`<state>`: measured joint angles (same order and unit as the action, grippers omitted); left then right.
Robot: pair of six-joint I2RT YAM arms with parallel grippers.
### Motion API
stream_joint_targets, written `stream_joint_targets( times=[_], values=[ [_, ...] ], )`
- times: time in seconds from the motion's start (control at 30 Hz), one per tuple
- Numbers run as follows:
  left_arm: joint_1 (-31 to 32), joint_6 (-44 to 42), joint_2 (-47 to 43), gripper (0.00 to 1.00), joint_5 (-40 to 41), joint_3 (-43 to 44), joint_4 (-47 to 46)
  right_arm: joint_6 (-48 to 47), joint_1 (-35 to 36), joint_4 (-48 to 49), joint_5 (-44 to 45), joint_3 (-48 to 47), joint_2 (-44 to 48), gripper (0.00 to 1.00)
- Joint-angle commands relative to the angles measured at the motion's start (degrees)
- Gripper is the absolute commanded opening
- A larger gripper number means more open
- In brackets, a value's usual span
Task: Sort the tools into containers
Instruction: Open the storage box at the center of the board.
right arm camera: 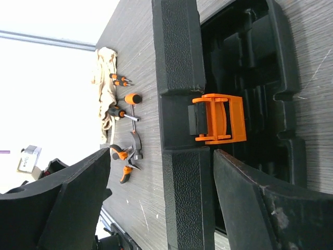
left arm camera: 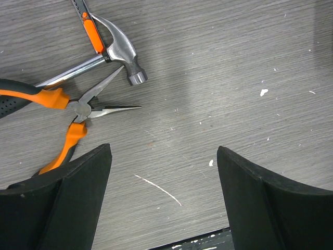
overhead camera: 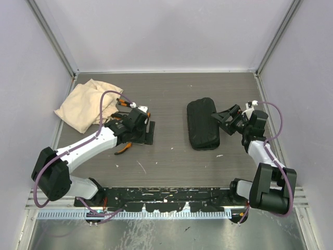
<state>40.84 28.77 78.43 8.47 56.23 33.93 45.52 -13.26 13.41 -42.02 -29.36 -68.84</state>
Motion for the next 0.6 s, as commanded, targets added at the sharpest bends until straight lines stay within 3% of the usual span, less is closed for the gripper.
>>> stream_joint_targets(
  times=[0.0,0.27,0.57],
  values=[
    [-0.3,-0.9,0.0,0.83,-0.9,2.7,-2.3,-2.0,0.2,-0.6,-2.4,-3.4,3.2,0.82],
    [-0.3,-0.7,1.0,0.83,-1.4,3.4,-2.7,1.1,3.8,1.5,-4.4,-5.8,5.2,0.78],
    [-0.3,-0.6,0.1,0.83,-1.0,2.1,-2.6,2.8,15.4,2.0,1.7,-8.8,3.6,0.78]
  ],
)
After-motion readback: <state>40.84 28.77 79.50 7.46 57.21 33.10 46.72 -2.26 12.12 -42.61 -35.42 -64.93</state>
